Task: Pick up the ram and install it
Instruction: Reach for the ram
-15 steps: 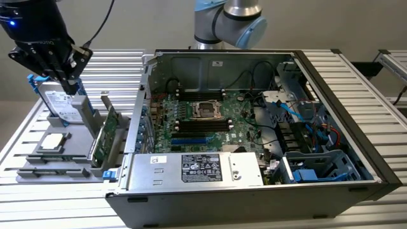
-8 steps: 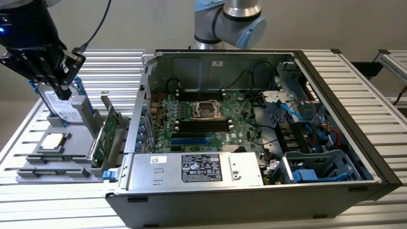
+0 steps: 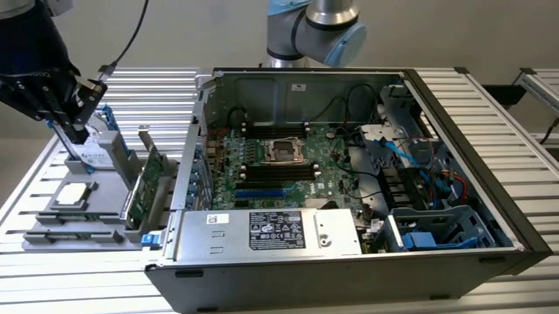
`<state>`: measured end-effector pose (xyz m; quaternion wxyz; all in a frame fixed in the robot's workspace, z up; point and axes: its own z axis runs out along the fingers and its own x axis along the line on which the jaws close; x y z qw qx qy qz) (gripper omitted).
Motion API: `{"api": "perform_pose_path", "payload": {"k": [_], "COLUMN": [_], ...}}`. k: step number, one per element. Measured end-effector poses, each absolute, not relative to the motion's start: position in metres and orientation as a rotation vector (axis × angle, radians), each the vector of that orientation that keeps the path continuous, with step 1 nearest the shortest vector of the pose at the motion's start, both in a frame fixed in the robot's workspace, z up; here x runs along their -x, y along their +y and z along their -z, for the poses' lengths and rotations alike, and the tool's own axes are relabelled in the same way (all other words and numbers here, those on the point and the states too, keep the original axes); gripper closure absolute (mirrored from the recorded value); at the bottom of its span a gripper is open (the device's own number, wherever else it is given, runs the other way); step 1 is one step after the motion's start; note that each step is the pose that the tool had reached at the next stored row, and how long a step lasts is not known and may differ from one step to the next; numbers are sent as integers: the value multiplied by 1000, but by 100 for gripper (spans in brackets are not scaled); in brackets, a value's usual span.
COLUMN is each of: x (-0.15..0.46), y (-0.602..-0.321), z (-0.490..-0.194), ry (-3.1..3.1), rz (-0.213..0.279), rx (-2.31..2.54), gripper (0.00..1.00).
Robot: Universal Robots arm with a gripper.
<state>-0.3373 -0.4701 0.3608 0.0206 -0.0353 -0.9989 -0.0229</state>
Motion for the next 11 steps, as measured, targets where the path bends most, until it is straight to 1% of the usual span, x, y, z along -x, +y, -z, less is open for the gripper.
{"api": "perform_pose_path", "payload": {"k": [11], "x": [351], "y": [-481], "z": [-356], "ry": [-3092], "rz": [71], "rx": [103], "gripper": [89]}}
